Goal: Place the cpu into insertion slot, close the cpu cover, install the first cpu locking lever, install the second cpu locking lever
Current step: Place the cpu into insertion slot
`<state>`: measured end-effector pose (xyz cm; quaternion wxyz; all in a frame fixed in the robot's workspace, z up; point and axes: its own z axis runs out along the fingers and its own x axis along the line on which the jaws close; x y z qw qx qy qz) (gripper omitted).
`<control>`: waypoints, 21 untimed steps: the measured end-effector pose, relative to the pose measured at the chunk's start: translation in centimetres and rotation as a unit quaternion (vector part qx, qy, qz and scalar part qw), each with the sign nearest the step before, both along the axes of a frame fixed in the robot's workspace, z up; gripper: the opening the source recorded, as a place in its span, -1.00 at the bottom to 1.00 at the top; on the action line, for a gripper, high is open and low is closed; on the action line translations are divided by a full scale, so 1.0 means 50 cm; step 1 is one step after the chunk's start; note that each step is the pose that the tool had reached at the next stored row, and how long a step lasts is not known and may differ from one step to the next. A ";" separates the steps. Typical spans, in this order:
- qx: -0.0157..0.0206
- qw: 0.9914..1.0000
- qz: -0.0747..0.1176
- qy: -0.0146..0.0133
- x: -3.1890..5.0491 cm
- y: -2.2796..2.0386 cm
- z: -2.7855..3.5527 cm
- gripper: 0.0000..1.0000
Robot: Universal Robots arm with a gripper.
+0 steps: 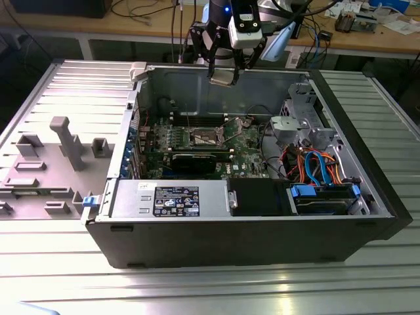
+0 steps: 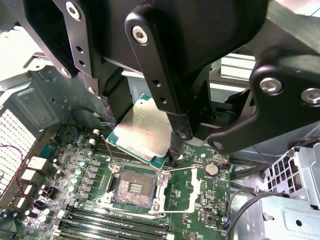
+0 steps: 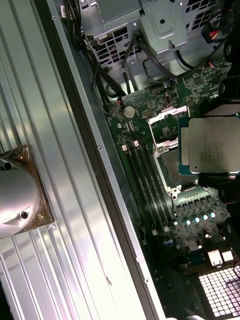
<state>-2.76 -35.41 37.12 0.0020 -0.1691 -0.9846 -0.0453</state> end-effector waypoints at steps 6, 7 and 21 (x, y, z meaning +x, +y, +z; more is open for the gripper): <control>0.000 1.000 0.000 0.000 0.000 0.0000 0.000 0.09; 0.000 1.000 0.000 0.000 0.000 0.0000 0.000 0.09; 0.000 0.997 -0.074 0.000 -0.003 -0.0002 -0.006 0.09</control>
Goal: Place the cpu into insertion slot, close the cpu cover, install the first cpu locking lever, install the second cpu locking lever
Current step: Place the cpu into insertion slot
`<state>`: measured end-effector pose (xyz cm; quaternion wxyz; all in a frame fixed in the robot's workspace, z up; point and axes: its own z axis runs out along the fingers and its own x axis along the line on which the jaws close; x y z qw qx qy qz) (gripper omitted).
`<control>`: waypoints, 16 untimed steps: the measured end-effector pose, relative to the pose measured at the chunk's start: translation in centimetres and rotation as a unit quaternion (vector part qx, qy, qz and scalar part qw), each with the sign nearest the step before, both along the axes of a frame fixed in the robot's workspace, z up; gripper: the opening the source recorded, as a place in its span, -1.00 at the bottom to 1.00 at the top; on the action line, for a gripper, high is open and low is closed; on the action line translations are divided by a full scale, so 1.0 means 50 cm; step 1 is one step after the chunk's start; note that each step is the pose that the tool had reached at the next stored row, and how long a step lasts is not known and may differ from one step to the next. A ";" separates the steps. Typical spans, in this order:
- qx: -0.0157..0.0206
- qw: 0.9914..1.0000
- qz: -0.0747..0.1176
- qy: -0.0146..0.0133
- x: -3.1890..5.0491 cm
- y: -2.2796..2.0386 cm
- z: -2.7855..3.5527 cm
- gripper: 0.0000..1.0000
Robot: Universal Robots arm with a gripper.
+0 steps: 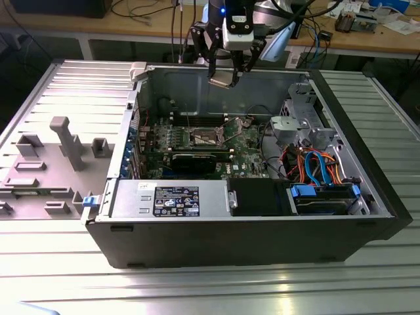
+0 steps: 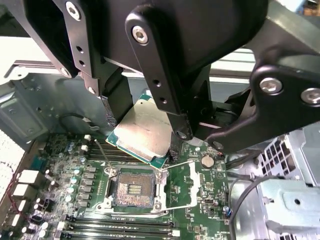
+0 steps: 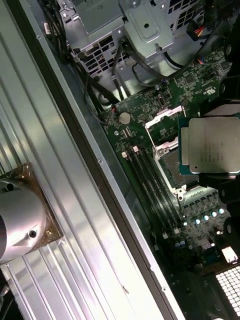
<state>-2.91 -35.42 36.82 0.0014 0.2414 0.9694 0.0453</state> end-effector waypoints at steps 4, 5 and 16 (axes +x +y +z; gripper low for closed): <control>0.000 1.000 -0.012 0.000 0.000 0.0000 -0.001 0.09; 0.000 1.000 -0.012 0.000 0.000 0.0000 -0.001 0.09; 0.000 1.000 -0.030 0.000 0.000 0.0000 -0.001 0.09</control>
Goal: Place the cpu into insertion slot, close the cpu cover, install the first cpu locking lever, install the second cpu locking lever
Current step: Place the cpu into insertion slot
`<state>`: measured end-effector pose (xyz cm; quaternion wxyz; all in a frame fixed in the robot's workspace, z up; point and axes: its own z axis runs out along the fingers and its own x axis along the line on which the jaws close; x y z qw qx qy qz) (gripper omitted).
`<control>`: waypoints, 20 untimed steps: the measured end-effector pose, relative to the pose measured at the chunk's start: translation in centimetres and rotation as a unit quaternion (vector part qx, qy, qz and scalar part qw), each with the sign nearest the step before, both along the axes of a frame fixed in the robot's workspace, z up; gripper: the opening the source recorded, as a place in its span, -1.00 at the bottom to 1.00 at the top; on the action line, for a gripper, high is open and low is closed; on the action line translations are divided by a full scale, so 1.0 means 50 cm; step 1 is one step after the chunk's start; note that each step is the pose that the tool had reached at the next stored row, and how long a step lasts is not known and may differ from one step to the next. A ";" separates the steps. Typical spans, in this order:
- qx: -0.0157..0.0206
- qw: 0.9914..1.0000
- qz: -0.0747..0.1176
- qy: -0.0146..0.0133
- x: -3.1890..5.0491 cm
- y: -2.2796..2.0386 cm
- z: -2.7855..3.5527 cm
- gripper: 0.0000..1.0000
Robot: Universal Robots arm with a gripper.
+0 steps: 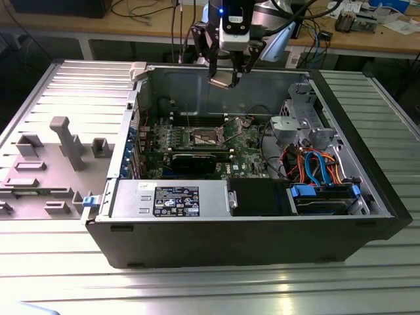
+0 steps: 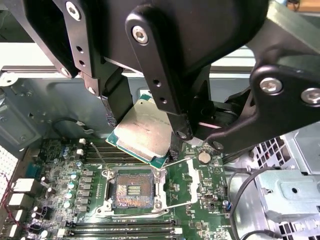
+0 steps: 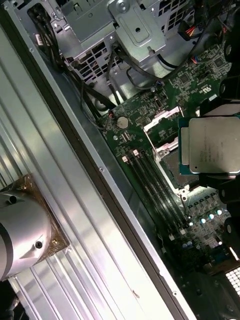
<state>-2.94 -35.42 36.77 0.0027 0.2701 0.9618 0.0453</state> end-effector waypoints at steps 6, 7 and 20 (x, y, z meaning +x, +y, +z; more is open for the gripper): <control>-0.003 1.000 -0.031 0.000 0.000 -0.0003 -0.002 0.09; -0.003 0.999 -0.034 0.000 0.000 -0.0002 -0.002 0.09; -0.002 0.999 -0.035 0.000 0.000 -0.0002 -0.002 0.09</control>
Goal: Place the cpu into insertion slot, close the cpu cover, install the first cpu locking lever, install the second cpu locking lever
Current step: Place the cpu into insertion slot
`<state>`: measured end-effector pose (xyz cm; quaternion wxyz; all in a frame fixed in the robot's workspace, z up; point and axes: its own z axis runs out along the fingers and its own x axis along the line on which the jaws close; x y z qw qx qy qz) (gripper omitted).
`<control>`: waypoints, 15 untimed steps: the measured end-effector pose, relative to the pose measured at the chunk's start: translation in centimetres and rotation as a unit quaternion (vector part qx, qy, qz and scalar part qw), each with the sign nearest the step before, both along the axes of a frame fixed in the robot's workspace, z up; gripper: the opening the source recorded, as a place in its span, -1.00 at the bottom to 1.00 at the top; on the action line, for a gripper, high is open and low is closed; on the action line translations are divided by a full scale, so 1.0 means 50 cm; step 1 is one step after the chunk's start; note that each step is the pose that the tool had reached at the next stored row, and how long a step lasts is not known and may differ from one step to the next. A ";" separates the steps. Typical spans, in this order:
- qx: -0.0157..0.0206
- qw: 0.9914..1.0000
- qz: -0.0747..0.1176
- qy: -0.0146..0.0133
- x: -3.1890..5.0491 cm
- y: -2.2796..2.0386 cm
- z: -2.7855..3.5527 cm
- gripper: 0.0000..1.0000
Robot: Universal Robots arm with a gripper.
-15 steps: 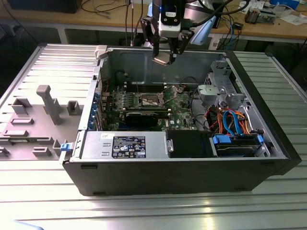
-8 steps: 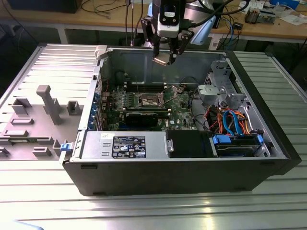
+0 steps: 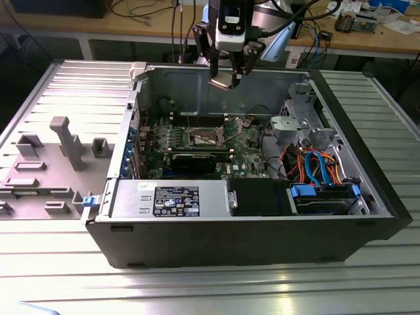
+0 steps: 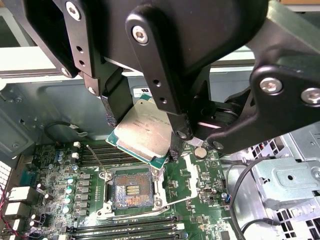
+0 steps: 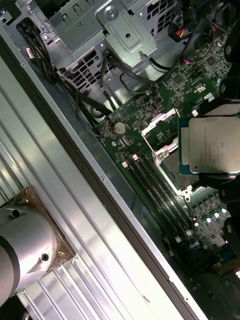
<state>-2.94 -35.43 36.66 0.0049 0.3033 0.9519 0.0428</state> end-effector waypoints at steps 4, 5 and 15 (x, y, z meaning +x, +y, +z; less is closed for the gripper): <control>0.000 1.000 -0.005 0.000 0.000 -0.0002 0.000 0.09; 0.000 1.000 -0.009 0.000 0.000 -0.0001 0.000 0.09; -0.001 0.998 -0.058 0.000 0.000 -0.0002 -0.002 0.09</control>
